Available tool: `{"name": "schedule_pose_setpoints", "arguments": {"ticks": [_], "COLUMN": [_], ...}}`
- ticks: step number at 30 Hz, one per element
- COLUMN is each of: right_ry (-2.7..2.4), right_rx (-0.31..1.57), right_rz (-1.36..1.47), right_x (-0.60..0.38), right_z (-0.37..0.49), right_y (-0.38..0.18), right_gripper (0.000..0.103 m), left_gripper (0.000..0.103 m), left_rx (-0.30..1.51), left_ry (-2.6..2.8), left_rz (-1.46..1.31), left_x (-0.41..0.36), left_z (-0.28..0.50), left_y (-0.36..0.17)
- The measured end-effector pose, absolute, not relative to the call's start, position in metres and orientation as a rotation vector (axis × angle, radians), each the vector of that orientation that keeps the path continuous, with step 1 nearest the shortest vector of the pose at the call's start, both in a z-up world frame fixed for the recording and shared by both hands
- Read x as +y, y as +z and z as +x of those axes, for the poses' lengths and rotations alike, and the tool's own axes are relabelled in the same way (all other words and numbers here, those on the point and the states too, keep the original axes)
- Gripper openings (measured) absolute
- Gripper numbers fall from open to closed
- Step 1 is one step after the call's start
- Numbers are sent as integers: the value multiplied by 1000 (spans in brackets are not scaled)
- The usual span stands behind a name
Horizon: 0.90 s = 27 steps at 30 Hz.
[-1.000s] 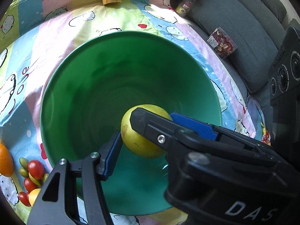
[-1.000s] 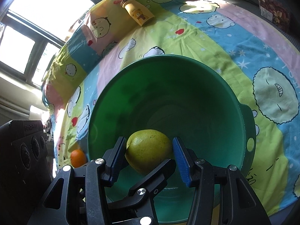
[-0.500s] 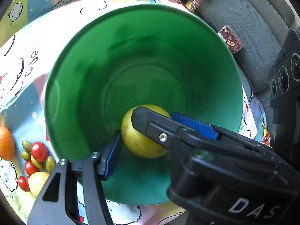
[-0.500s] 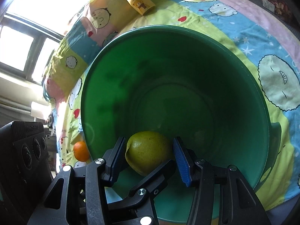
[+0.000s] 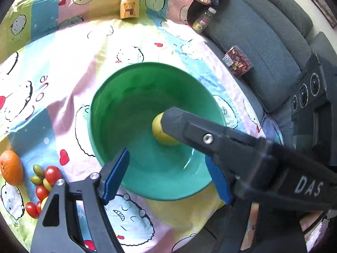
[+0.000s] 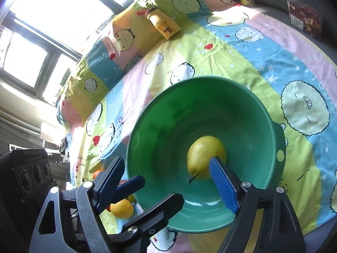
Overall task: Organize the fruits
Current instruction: 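Withdraw the right tool and move it to the yellow grapefruit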
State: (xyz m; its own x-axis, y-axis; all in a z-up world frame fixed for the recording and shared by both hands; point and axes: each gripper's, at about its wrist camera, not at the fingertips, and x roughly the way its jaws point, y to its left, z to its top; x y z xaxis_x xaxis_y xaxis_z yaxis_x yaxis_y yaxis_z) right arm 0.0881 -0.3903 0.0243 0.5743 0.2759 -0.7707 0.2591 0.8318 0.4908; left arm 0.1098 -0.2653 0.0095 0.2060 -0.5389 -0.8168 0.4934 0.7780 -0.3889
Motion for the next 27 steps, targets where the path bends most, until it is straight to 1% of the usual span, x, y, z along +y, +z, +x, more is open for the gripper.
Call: {"name": "schedule_pose_setpoints", "arguments": {"ticks": [3, 6, 7, 10, 14, 20, 23, 25, 27], "right_ry": [43, 69, 84, 142, 201, 260, 272, 289, 304], "right_rx": [907, 841, 822, 785, 749, 785, 822, 854, 889], "right_rz": [606, 606, 605, 596, 546, 480, 428, 407, 401], "right_x": [-385, -376, -373, -357, -328, -282, -260, -248, -237], "right_z": [77, 67, 63, 52, 39, 35, 38, 40, 43], "right_y": [46, 68, 74, 90, 102, 99, 90, 80, 69], "right_gripper": [85, 93, 93, 94, 94, 94, 94, 94, 94], "left_gripper": [77, 79, 79, 83, 84, 86, 91, 97, 97], "left_rx": [1108, 1043, 1024, 966, 916, 876, 874, 865, 867], "left_ry": [-731, -705, -694, -640, -537, -378, -334, -307, -284], "left_rz": [-89, -128, -138, -174, -243, -342, -371, -378, -386], "left_x": [-242, -214, -203, -162, -102, -23, 4, 16, 22], "left_z": [105, 101, 100, 95, 90, 71, 59, 52, 46], "left_y": [33, 54, 60, 76, 86, 86, 80, 73, 61]}}
